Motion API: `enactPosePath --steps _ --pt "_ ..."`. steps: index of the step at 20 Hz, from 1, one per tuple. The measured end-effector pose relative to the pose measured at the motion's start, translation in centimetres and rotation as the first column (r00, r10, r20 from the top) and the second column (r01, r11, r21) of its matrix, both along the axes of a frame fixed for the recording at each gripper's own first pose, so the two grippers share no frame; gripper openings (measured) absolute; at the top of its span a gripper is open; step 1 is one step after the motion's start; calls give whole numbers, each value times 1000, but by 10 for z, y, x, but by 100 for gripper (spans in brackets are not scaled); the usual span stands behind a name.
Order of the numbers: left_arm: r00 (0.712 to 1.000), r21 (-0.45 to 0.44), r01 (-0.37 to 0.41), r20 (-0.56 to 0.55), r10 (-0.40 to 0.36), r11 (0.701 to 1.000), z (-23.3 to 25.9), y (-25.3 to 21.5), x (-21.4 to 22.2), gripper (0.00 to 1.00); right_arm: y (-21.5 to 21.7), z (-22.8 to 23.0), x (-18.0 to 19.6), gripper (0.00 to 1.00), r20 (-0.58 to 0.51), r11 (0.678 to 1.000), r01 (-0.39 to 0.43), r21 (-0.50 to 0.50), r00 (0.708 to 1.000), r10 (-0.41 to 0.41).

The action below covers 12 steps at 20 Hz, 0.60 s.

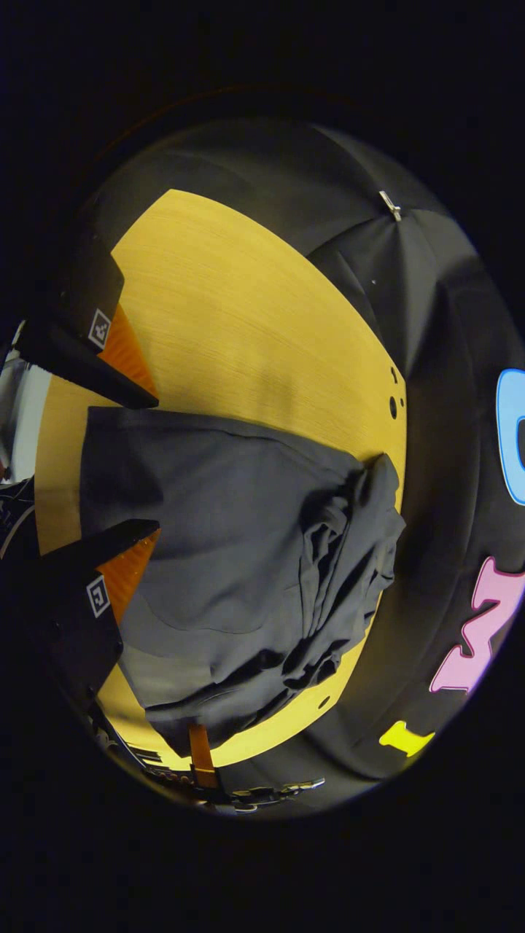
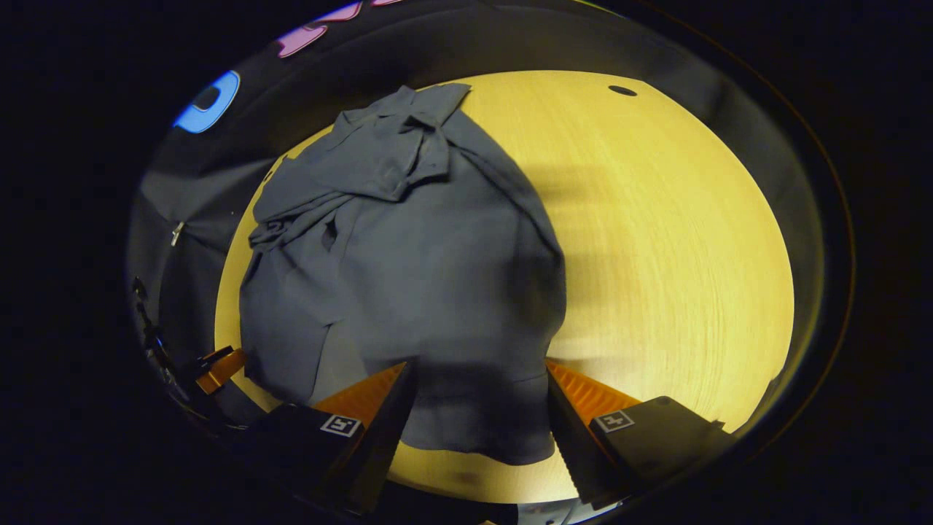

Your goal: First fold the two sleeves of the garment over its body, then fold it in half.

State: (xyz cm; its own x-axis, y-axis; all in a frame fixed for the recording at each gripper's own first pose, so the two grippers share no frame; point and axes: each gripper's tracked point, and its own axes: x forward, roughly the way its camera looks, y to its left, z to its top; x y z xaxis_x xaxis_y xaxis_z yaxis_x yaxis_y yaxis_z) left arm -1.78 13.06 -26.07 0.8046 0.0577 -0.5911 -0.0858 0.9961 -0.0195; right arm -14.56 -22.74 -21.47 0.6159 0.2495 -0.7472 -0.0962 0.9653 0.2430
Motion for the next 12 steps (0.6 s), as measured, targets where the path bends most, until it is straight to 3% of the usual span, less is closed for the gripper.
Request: enactPosePath --steps 5,9,12 --pt "999 19 26 -23 -26 999 -9 -1 -9 96 26 -7 -8 99 -7 994 -47 -96 999 47" --pt "999 16 15 -51 -14 1000 -23 -2 -11 96 27 -15 -11 99 -5 963 -100 -248 995 102" --pt "998 80 25 -66 -20 996 -28 -1 -12 94 30 -15 -10 97 -2 962 -96 -257 995 98"
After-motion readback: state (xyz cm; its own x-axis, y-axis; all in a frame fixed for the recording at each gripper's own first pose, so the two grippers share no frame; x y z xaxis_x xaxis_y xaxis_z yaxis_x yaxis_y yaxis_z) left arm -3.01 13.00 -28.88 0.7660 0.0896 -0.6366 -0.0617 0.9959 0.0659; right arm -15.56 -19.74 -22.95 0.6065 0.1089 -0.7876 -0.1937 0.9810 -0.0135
